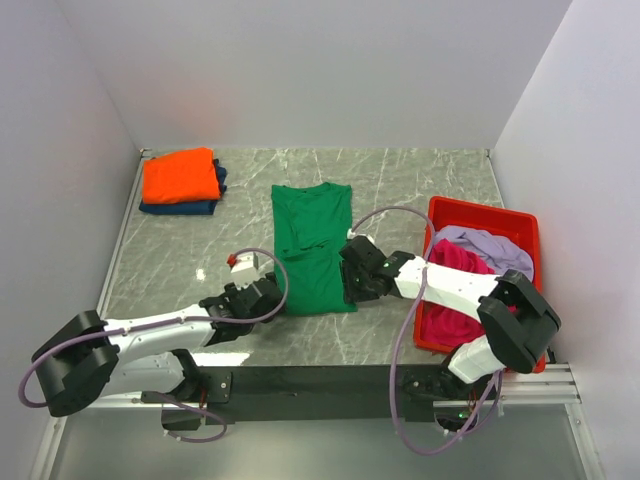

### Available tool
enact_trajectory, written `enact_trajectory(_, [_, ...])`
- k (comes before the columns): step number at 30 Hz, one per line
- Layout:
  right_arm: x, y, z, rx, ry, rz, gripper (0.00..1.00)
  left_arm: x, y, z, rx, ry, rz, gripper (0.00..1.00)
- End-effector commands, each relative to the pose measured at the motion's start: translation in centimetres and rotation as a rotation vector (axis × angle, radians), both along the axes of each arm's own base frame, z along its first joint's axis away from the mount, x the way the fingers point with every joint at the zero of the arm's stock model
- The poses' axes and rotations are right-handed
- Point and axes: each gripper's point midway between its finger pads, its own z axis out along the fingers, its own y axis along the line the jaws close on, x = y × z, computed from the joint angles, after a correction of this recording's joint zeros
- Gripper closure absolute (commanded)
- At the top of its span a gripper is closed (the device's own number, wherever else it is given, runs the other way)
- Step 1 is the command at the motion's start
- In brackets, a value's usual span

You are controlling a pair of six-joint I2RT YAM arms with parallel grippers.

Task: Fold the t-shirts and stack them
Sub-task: Fold the tshirt

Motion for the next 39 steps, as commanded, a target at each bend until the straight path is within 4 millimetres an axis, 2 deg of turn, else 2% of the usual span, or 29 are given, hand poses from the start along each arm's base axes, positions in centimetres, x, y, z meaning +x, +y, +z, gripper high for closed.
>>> enact_trajectory(1, [0.1, -0.3, -0.6, -0.001, -0.023, -0.041, 0.53, 0.1, -1.0, -0.1, -0.024, 0.006, -0.04, 0.22])
enact_trajectory(7, [-0.7, -0.5, -1.4, 0.0, -0.002, -0.046, 0.54, -0.4, -0.9, -0.9, -0.002, 0.041, -0.046, 0.31])
enact_trajectory(14, [-1.5, 0.0, -2.1, 0.001, 0.011, -0.035, 0.54, -1.1, -0.2, -1.4, 0.001, 0.062, -0.04, 0.32])
enact_trajectory(23, [-2.5, -0.9, -4.4, -0.047, 0.063, -0.048, 0.57, -1.9, 0.2, -1.7, -0.012, 0.081, -0.044, 0.34])
enact_trajectory(26, [-2.9, -1.0, -4.8, -0.048, 0.078, -0.045, 0.64, -2.2, 0.2, -2.0, -0.016, 0.093, -0.054, 0.35])
enact_trajectory(27, [-3.1, -1.1, -5.0, -0.051, 0.085, -0.042, 0.72, -2.2, 0.2, -2.1, -0.015, 0.095, -0.055, 0.36])
enact_trajectory(29, [-3.2, -1.2, -5.1, -0.056, 0.088, -0.045, 0.83, -2.3, 0.2, -2.3, -0.008, 0.106, -0.055, 0.38])
enact_trajectory(30, [-3.3, -1.4, -5.1, -0.061, 0.088, -0.046, 0.92, -2.3, 0.3, -2.4, -0.002, 0.111, -0.051, 0.38])
enact_trajectory(31, [-3.3, -1.4, -5.1, -0.064, 0.087, -0.047, 0.95, -2.4, 0.3, -2.5, 0.001, 0.119, -0.047, 0.39])
enact_trajectory(33, [-3.2, -1.5, -5.0, -0.068, 0.084, -0.051, 0.98, -2.6, 0.2, -2.8, 0.001, 0.135, -0.05, 0.39])
enact_trajectory(39, [-3.1, -1.2, -5.0, -0.066, 0.085, -0.045, 0.99, -3.0, -0.5, -3.4, -0.024, 0.156, -0.08, 0.4])
